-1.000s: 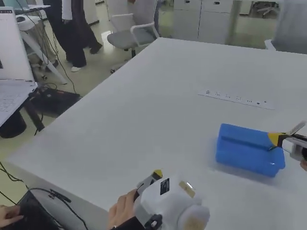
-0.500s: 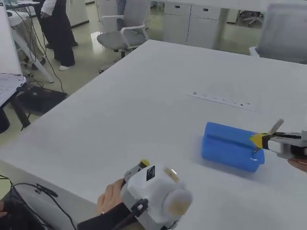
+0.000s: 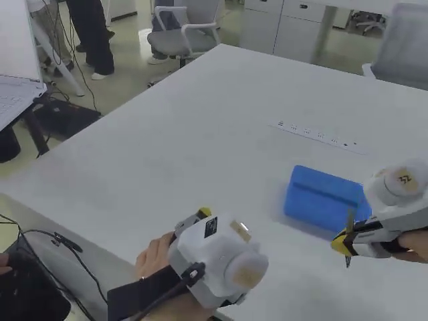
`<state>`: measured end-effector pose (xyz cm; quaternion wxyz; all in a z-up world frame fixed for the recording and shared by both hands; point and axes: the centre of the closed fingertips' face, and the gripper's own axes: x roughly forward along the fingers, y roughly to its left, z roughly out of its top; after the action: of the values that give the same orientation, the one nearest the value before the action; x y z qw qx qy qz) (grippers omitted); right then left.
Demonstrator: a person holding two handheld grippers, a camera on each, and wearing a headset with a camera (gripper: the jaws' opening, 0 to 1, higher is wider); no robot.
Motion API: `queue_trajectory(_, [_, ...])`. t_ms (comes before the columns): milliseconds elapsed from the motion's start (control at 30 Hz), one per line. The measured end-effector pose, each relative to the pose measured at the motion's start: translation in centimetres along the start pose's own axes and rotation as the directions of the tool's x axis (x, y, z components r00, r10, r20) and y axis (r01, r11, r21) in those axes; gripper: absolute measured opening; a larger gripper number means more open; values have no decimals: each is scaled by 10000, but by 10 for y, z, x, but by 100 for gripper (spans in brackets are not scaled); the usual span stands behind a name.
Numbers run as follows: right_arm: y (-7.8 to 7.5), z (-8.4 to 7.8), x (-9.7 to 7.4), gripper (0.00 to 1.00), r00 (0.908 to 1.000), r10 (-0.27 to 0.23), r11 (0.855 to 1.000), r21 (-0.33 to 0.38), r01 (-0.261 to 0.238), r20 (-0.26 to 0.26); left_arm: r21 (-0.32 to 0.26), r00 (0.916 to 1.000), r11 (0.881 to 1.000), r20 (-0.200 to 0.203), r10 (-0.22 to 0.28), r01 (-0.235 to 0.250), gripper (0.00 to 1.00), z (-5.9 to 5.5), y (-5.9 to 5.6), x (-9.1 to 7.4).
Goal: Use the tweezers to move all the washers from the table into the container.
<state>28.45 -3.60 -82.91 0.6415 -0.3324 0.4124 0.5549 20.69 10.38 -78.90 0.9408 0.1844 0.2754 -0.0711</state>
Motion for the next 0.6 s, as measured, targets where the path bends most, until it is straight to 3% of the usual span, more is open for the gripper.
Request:
queue_trajectory(100, [2, -9, 11, 4, 9982, 203, 9996, -183, -213, -557, -7, 10000, 10000, 12, 17, -17, 72, 0, 0, 0])
queue_trajectory(200, [4, -12, 16, 3, 9963, 315, 9980, -526, -358, -798, -32, 10000, 10000, 51, 53, -53, 72, 1, 1, -1])
queue_trajectory(333, [4, -19, 24, 4, 9877, 254, 9885, -1436, -479, -1545, -17, 10000, 10000, 50, 41, -41, 72, 1, 1, 0])
queue_trajectory(533, [5, -24, 40, 4, 9782, 144, 9800, -1913, -549, -2070, -4, 10000, 10000, -29, 22, -22, 71, -1, 0, 0])
queue_trajectory(600, [9, -23, 44, 4, 9794, 268, 9795, -1904, -658, -2002, -2, 10000, 10000, -69, 28, -28, 71, -1, 1, 0])
